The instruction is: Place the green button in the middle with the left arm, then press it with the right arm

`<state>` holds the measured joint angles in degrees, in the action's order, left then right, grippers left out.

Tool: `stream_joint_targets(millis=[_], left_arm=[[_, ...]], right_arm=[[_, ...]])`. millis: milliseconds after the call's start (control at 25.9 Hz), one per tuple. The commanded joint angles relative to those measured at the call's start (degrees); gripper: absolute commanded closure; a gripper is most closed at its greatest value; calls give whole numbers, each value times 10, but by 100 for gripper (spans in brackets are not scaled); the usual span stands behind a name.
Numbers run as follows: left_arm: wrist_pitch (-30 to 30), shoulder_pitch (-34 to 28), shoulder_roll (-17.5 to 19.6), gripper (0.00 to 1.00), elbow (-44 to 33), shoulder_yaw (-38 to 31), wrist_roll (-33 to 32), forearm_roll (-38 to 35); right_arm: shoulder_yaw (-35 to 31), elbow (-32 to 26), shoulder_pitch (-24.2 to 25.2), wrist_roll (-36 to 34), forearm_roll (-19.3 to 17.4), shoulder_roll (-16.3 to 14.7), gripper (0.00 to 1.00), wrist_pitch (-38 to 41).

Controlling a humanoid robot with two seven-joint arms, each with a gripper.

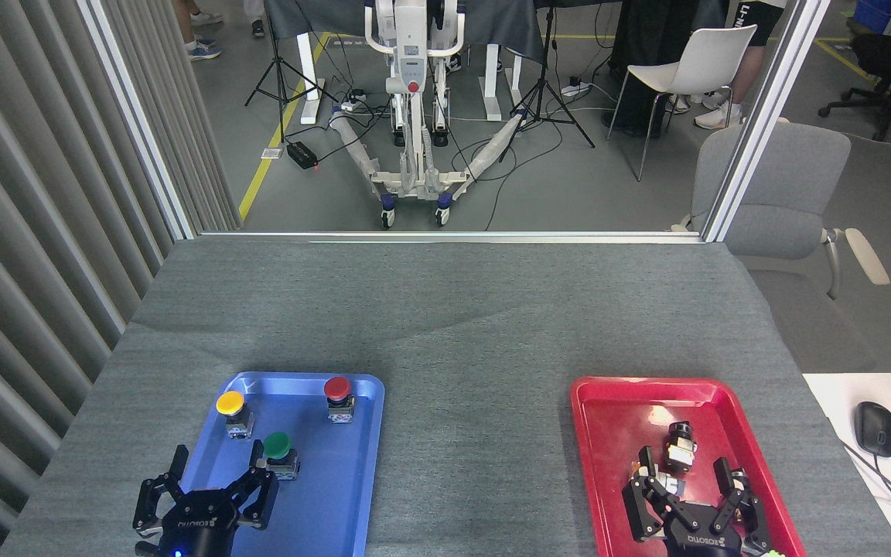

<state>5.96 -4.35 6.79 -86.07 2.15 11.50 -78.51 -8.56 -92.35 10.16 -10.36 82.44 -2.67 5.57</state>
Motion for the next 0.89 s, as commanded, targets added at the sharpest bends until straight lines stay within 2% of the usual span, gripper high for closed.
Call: stream_joint_targets(millis=[0, 155, 850], left_arm=[[-2, 0, 0, 0, 3, 0, 2, 2], [-2, -5, -5, 0, -23, 0, 16, 5], [-4, -5, -1, 0, -15, 1, 19, 2]], right_arm=[[1, -2, 2, 0, 1, -3, 0, 1], [4, -2, 3, 0, 1, -1, 0, 1], [5, -1, -2, -1, 2, 0, 0, 1]])
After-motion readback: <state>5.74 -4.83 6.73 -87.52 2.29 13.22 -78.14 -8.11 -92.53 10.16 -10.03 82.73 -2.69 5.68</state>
